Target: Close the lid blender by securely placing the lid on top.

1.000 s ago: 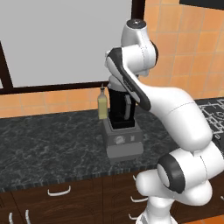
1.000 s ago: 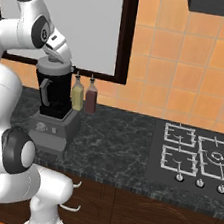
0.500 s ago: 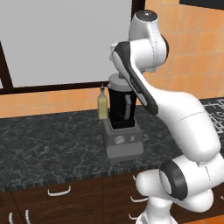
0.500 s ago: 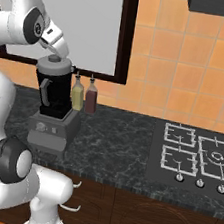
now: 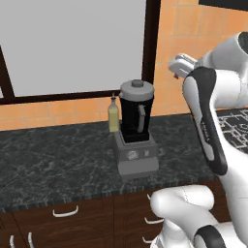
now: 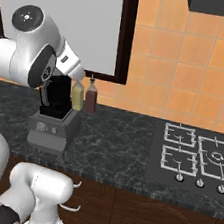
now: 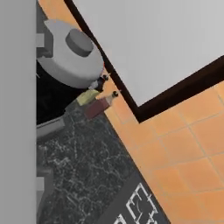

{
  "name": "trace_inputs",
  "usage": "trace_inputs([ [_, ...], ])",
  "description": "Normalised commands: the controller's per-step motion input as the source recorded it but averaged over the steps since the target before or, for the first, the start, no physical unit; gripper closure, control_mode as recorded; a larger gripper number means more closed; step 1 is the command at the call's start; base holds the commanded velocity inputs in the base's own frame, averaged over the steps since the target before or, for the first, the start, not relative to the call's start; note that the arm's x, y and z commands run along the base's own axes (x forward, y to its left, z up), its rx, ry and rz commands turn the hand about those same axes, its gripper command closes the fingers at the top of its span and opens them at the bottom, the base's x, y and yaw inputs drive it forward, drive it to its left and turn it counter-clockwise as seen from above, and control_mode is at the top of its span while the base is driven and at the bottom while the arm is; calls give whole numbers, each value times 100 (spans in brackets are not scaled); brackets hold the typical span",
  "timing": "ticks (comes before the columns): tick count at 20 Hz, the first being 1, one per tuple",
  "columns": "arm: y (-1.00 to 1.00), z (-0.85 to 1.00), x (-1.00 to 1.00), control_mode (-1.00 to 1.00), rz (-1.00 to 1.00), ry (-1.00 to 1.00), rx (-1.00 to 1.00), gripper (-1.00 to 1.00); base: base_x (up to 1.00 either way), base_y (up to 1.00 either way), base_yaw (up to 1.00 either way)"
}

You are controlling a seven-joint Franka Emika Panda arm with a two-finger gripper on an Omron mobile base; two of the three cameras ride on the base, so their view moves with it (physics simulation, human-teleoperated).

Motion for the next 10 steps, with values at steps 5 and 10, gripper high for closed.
trace_inputs([
  [5,-76,64,-100,-100,2,-34,21,-100,0,0,0],
  [10,-53,97,-100,-100,1,-51,26,-100,0,0,0],
])
